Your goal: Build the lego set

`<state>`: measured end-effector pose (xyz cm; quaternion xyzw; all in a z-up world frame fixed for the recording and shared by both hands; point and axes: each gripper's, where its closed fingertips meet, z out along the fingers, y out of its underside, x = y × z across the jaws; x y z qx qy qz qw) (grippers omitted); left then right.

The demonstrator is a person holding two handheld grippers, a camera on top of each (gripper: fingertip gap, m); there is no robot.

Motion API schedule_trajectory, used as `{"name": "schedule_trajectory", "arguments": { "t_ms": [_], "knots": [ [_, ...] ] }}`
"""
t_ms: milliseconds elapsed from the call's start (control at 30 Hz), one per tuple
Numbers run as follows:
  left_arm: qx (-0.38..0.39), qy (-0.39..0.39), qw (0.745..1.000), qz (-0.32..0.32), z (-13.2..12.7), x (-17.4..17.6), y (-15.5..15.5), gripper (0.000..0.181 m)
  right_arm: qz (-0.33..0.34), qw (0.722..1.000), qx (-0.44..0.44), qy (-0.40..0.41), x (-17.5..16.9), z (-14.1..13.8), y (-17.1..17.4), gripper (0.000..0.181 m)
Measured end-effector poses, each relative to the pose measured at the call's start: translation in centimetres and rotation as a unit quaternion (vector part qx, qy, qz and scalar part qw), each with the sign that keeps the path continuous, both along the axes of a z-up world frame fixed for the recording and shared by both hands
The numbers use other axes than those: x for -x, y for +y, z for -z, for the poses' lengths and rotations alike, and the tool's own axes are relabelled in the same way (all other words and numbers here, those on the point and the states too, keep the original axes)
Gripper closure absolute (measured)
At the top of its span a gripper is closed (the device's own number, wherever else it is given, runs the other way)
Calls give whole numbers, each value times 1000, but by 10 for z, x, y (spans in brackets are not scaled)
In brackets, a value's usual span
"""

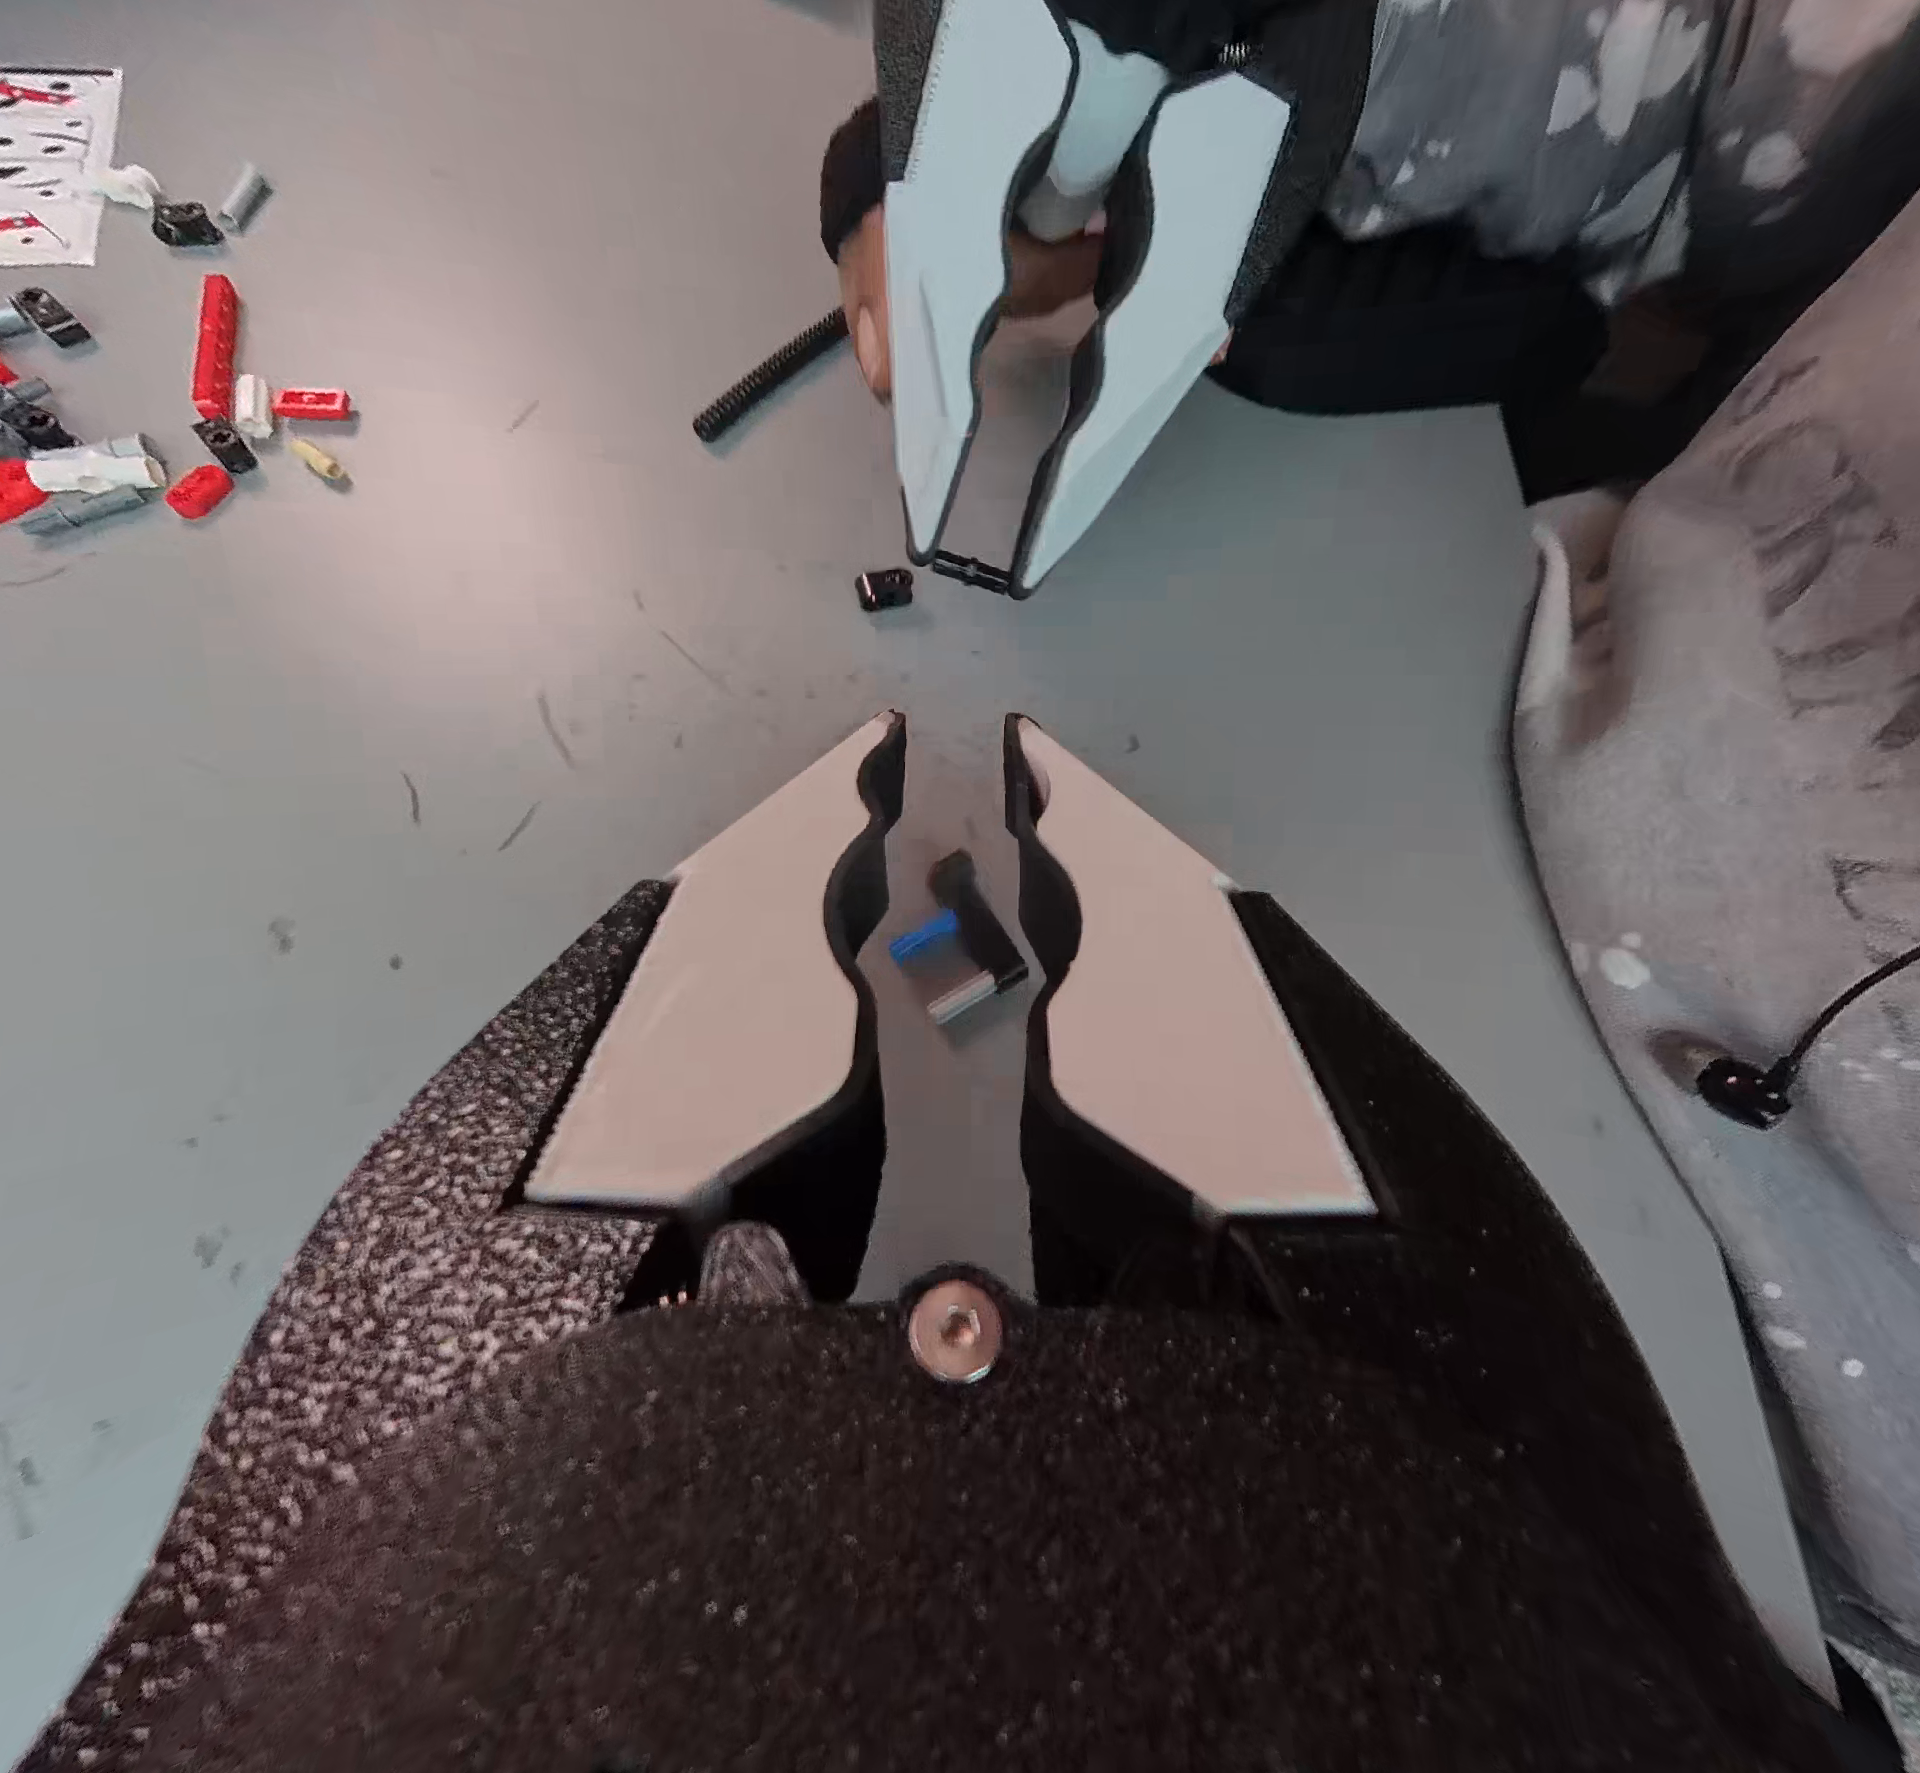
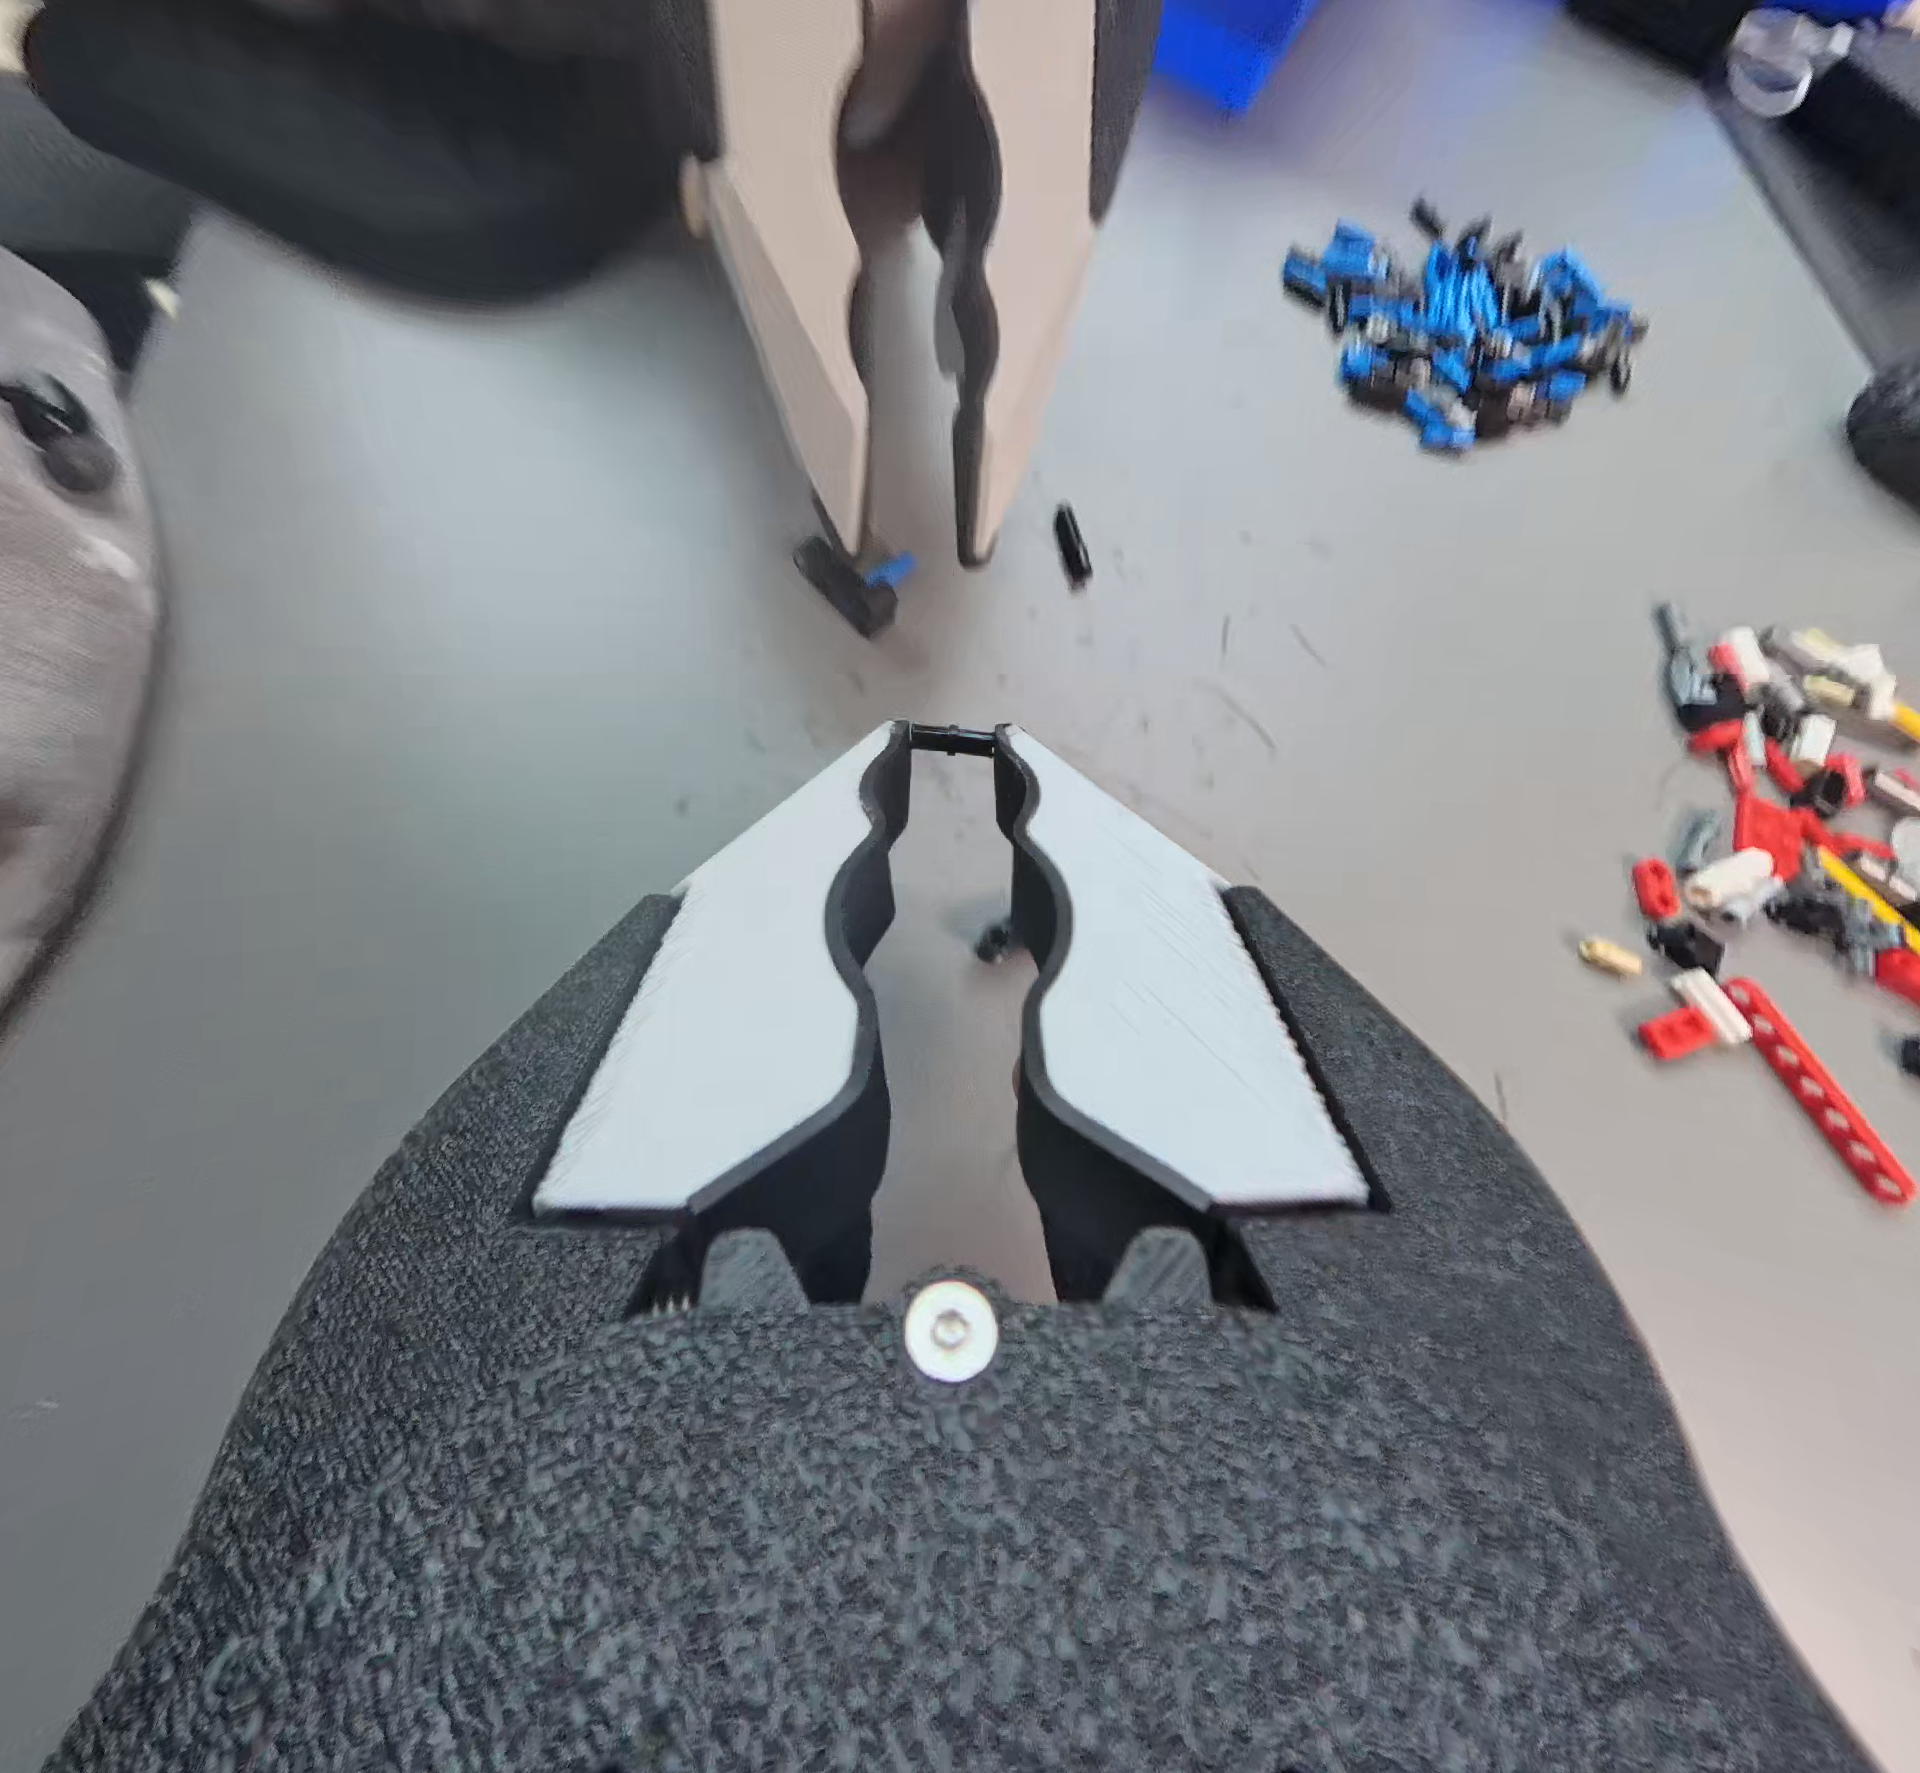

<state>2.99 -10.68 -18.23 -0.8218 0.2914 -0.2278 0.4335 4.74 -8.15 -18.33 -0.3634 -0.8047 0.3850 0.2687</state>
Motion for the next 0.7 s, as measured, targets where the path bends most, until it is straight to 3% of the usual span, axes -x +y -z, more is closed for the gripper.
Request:
{"name": "schedule_trajectory", "arguments": {
  "t_ms": [33, 133, 300, 467, 533, 700],
  "knots": [
    [-2, -32, 999, -2, -8, -1, 1, 164, -14, 998, 39, 36, 0, -16, -8, 166],
    [16, -157, 987, -6, -32, -4, 3, 166, -37, 982, 132, 133, -1, -60, -18, 166],
    [87, -373, 924, 10, -69, -5, 1, 159, -43, 973, 104, 202, 0, -78, -24, 166],
    [139, -425, 893, 38, -69, -20, -1, 165, -50, 973, 64, 218, 2, -77, -33, 166],
    [141, -435, 888, 45, -71, -23, -2, 177, -50, 974, 57, 215, 2, -75, -33, 165],
    [144, -445, 883, 43, -71, -23, -2, 181, -42, 973, 57, 218, 1, -77, -28, 165]
  ]
}}
